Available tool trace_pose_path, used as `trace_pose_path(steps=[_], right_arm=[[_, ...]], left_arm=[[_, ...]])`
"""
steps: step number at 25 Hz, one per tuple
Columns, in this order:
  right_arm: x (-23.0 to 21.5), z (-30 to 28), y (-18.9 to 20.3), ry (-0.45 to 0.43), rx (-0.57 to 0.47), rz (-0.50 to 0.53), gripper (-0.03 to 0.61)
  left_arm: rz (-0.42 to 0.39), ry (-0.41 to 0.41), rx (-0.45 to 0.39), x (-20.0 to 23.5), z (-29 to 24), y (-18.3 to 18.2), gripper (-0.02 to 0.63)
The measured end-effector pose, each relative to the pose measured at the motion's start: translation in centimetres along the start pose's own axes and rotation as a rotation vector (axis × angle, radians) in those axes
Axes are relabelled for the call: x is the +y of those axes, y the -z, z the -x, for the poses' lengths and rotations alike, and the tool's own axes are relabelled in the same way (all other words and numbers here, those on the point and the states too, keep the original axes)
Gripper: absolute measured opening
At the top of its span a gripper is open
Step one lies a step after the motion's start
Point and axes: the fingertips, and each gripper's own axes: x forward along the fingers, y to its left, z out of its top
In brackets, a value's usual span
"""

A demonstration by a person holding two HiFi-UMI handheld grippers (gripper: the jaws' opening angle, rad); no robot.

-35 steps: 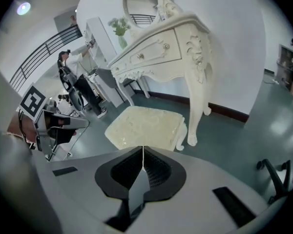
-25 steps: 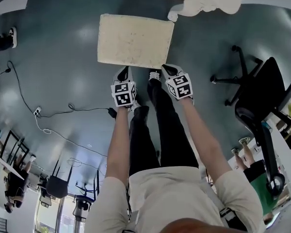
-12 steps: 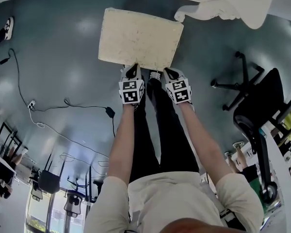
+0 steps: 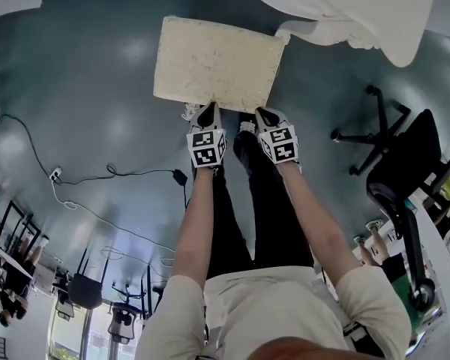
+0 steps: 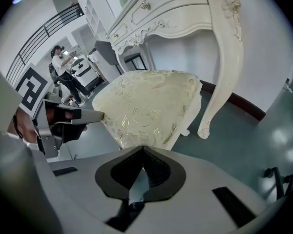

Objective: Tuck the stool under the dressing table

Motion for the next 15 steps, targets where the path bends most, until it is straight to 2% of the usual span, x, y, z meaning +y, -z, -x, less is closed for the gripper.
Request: trace_pose_path(steps=[4,15], right_arm=[[0.5,-1.1,-1.8,0.020,-0.016,-0.019,0.043],[1.8,-4.8,-7.8,0.064,-0.065,-0.018,0.043]], left_arm=[[-0.035,0.037,-0.022,1.6,-0.5,-1.7,0.015],[-0.056,0.052,-0.053,6.6,-2.2,-7.0,0.015]])
